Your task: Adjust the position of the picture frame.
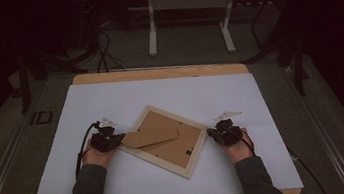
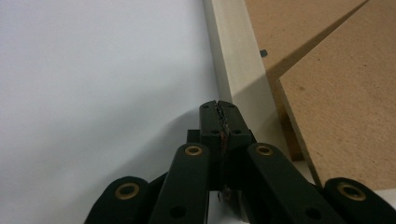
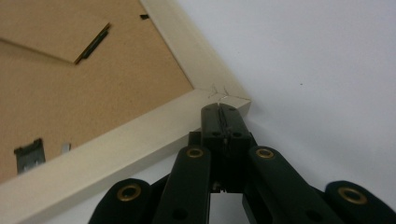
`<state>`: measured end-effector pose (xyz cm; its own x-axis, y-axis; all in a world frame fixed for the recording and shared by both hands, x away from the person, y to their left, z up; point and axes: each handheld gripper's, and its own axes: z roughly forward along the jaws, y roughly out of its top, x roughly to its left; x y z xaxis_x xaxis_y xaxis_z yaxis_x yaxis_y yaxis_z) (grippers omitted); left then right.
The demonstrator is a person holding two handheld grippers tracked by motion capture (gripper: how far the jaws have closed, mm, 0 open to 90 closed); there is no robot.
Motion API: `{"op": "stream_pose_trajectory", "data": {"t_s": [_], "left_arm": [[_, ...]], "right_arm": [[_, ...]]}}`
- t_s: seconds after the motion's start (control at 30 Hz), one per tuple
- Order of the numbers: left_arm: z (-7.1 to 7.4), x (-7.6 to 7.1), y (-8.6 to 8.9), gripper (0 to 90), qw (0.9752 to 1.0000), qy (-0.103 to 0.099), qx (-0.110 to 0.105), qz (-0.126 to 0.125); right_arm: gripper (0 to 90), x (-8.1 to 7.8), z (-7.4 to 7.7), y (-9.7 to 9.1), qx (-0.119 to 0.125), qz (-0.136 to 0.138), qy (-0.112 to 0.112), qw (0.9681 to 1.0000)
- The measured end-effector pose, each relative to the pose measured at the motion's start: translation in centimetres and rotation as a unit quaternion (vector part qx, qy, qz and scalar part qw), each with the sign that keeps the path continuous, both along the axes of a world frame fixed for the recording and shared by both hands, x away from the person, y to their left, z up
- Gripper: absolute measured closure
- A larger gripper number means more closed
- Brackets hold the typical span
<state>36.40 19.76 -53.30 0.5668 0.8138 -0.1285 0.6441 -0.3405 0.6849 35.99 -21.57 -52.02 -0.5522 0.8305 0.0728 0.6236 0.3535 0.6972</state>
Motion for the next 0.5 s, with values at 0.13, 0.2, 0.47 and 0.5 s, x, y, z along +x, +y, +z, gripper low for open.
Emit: {"op": "stream_pose_trajectory", "data": {"t_s": [0.13,0.2,0.47,0.5], "left_arm": [[-0.1,-0.5,0.2,90.0,1.0,-0.002,-0.007,-0.004],[-0.1,-0.6,0.3,90.0,1.0,-0.002,-0.006,-0.004],[0.1,-1.0,0.0,90.0,1.0,-0.003,0.004,-0.002],[0.1,-1.0,0.0,90.0,1.0,-0.002,0.006,-0.001]], "right_arm": [[89.7,-0.9,-0.1,0.2,0.007,0.002,0.007,0.9999],[89.6,-1.9,-0.1,0.5,0.004,0.01,0.011,0.9999],[89.7,-4.9,-0.5,1.5,0.003,0.027,0.028,0.9992],[89.9,-4.9,-0.7,1.6,0.002,0.024,0.032,0.9992]]}}
